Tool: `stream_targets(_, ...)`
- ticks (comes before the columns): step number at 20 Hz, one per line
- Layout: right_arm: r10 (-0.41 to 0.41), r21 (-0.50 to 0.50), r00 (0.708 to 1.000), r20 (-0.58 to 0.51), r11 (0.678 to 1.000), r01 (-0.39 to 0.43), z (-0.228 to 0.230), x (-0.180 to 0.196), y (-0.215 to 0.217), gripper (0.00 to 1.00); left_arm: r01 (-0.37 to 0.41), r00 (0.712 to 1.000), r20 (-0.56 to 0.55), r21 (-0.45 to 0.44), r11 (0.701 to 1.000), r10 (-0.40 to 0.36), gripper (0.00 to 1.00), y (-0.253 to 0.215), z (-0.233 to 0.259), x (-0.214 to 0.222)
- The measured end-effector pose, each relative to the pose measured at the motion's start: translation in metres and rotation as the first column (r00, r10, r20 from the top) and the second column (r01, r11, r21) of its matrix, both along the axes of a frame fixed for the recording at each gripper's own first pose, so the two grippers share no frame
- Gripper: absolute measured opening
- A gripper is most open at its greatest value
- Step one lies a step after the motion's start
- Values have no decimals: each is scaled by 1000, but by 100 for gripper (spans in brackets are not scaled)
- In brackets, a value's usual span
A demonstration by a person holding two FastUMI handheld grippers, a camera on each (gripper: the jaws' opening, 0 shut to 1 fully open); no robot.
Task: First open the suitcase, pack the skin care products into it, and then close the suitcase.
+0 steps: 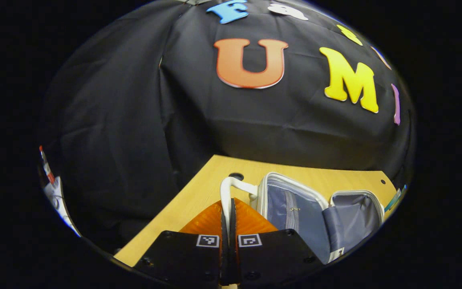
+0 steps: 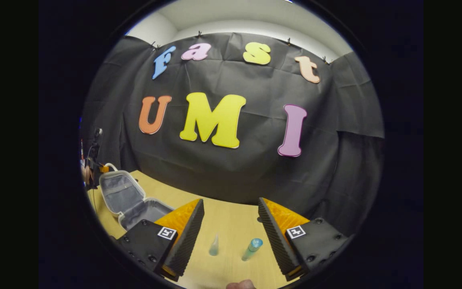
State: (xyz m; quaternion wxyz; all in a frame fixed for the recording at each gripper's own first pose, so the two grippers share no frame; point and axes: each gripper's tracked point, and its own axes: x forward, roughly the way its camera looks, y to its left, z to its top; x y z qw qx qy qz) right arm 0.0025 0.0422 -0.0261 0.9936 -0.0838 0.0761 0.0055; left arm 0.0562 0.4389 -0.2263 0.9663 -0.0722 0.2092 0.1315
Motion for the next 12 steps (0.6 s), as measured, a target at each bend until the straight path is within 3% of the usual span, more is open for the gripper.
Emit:
stream_targets(5,-11,-18,1000,-22,1000,11,-3,1,4,81,-52,991,-130,-186,981,28,8,-10,-76,14)
stream_targets(9,-37,8,999,-31,999,38,-4,8,-3,80,-95,988,-140,-189,977,69,11,3,-85,8)
stream_targets(10,-29,18,999,-39,999,30,-5,9,-1,81,-102,986,-146,-172,980,78,19,5,-82,3)
stream_targets(11,-26,25,999,-42,999,27,-7,9,-1,81,-116,985,-143,-149,982,95,47,9,-77,0)
stream_targets(12,-24,33,999,-39,999,26,-6,10,-2,81,-116,987,-129,-136,984,98,55,9,-69,-1)
